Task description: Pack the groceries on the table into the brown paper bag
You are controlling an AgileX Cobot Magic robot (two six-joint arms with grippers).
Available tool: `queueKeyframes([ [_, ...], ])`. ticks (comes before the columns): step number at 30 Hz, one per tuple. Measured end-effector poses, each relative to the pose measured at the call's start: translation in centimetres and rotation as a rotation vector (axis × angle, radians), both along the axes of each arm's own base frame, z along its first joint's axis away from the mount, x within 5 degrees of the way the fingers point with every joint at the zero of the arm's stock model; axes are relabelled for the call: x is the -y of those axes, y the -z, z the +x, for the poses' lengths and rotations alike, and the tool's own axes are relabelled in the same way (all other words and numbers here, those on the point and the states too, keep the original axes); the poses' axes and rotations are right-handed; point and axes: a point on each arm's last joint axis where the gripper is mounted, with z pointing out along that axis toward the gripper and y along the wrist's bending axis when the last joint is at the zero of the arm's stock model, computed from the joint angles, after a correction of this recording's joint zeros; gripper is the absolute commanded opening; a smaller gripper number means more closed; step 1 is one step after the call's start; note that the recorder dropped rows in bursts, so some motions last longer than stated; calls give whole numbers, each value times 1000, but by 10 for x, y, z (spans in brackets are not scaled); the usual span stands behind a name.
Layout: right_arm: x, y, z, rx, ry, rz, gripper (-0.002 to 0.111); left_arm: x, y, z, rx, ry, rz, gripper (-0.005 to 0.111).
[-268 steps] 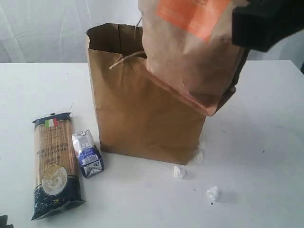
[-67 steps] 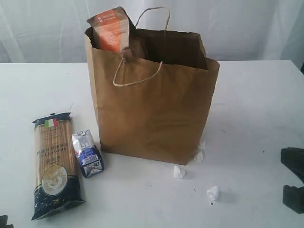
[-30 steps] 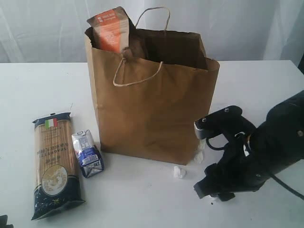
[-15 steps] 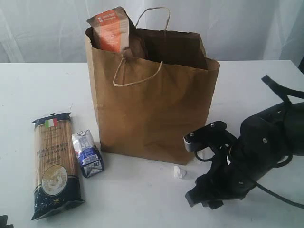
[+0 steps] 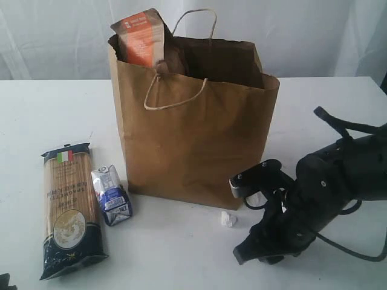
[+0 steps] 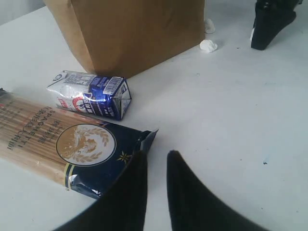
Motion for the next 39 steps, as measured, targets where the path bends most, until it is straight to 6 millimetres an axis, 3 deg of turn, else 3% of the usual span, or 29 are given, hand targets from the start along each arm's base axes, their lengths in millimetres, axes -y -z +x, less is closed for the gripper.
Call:
queueKeyframes([
  [5, -1, 0, 1, 10, 0, 6, 4, 0, 0, 0, 0, 0, 0, 21],
  [11, 1, -24, -2, 62, 18, 47, 0, 0, 0, 0, 0, 0, 0, 21],
  [16, 10, -73, -16, 182, 33, 130, 0, 0, 0, 0, 0, 0, 0, 21],
  [25, 41, -178, -59, 562, 72, 360, 0, 0, 0, 0, 0, 0, 0, 21],
  [28, 44, -212, -63, 687, 68, 430, 0, 0, 0, 0, 0, 0, 0, 21],
  [31, 42, -243, -57, 783, 58, 466, 0, 0, 0, 0, 0, 0, 0, 21],
  [34, 33, -260, -42, 816, 53, 476, 0, 0, 0, 0, 0, 0, 0, 21],
  [39, 8, -263, -3, 816, 24, 446, 0, 0, 0, 0, 0, 0, 0, 21],
])
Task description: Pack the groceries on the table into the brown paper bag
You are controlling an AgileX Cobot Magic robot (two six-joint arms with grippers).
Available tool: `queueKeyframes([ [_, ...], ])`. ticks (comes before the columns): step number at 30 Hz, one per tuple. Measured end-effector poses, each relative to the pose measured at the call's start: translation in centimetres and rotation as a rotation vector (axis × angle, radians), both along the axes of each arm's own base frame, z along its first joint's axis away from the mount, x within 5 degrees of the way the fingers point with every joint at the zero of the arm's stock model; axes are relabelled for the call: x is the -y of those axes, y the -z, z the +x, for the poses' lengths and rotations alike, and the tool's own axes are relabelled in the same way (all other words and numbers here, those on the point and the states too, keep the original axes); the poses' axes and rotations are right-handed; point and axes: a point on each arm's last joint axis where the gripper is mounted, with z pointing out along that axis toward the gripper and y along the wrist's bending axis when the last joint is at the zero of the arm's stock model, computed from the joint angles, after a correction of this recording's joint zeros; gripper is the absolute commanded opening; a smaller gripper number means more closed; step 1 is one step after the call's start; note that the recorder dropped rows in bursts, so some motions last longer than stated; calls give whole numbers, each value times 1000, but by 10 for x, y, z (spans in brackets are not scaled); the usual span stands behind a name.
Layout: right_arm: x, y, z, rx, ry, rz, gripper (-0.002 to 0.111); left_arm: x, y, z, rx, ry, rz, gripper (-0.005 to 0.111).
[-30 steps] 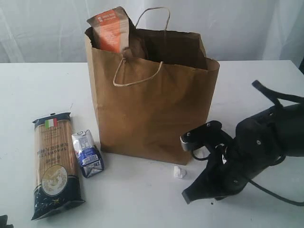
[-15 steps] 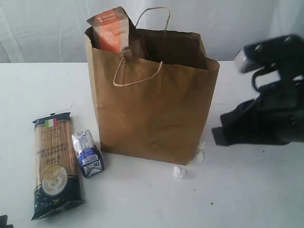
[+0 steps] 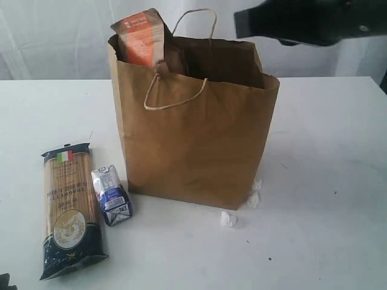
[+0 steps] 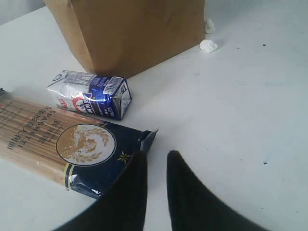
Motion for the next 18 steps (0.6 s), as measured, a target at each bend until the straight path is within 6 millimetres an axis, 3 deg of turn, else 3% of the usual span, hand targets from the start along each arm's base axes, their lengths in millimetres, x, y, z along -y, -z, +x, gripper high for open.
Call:
queueKeyframes([
  [8, -32, 16, 40, -23, -40, -68, 3, 0, 0, 0, 0, 0, 0, 21],
  [11, -37, 26, 48, -48, -41, -85, 20, 0, 0, 0, 0, 0, 0, 21],
  [15, -40, 32, 52, -64, -42, -95, 59, 0, 0, 0, 0, 0, 0, 21],
  [18, -40, 32, 52, -53, -50, -107, 58, 0, 0, 0, 0, 0, 0, 21],
])
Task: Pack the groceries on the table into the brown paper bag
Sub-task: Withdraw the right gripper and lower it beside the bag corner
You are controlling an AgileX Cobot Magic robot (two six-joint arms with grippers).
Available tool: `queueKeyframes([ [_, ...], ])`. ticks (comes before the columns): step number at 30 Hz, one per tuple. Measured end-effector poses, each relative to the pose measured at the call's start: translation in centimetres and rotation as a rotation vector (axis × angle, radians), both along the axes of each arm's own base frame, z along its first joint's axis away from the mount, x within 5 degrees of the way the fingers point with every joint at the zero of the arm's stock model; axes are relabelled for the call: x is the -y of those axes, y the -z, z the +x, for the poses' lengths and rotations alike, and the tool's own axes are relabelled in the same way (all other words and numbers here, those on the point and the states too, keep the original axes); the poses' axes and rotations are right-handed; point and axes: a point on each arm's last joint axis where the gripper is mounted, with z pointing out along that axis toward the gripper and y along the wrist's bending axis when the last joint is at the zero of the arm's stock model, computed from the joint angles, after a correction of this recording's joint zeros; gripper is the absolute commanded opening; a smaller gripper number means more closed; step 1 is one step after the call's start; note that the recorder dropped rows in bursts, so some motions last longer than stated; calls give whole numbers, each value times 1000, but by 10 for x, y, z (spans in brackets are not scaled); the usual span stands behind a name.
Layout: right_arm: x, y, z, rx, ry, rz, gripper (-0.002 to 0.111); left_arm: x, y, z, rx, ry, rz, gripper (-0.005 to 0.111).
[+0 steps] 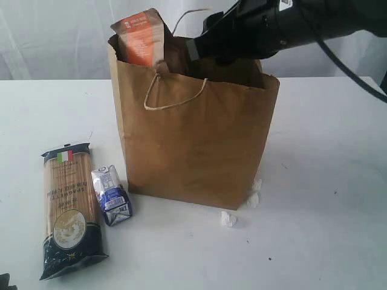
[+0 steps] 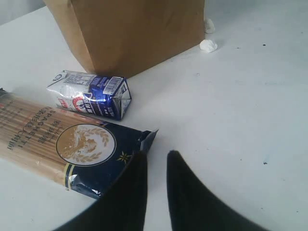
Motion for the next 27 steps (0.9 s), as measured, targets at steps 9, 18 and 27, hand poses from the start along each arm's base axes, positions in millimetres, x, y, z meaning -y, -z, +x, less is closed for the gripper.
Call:
queueKeyframes([
  [9, 17, -20, -20, 99, 2, -22, 56, 0, 0, 0, 0, 0, 0, 21],
  [18, 96, -23, -116, 33, 169, -55, 56, 0, 0, 0, 0, 0, 0, 21],
  [27, 91, 54, -139, -363, 93, -106, 55, 0, 0, 0, 0, 0, 0, 21],
])
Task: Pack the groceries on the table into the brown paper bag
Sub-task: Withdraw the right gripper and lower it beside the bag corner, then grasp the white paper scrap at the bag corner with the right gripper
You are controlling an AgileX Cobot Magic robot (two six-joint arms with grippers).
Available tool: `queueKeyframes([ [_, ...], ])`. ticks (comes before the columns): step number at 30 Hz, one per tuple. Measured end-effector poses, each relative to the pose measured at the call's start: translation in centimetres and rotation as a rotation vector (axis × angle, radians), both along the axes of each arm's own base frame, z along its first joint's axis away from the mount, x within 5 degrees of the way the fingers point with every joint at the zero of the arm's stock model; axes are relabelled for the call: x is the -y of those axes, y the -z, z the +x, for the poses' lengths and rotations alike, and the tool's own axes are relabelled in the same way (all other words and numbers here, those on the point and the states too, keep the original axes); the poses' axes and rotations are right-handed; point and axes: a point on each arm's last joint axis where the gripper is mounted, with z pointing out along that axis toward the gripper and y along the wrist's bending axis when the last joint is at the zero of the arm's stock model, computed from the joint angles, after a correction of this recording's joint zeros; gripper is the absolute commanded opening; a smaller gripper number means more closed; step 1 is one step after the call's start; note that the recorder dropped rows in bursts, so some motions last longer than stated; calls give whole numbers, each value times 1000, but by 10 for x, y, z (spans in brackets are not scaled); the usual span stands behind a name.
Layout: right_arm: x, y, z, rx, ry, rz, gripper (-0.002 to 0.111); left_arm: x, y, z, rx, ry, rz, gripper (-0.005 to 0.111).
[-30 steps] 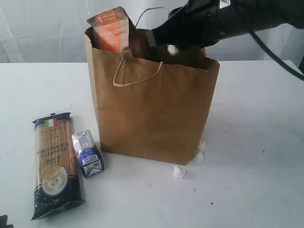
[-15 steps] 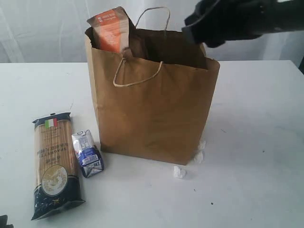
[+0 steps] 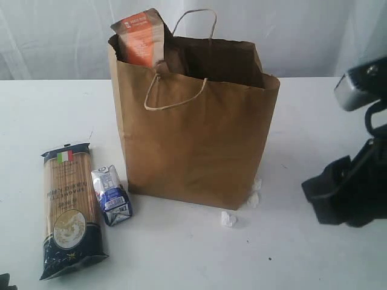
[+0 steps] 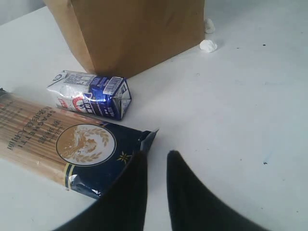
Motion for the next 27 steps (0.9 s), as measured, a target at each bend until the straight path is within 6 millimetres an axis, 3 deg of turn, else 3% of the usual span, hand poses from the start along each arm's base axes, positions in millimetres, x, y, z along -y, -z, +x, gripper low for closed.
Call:
queueKeyframes([
  [5, -13, 32, 3, -48, -34, 29, 55, 0, 0, 0, 0, 0, 0, 21],
  [11, -42, 76, 24, -40, -89, 35, 55, 0, 0, 0, 0, 0, 0, 21],
  [17, -59, 108, 44, -71, -83, 19, 55, 0, 0, 0, 0, 0, 0, 21],
  [27, -71, 135, 59, -92, -60, 26, 55, 0, 0, 0, 0, 0, 0, 21],
])
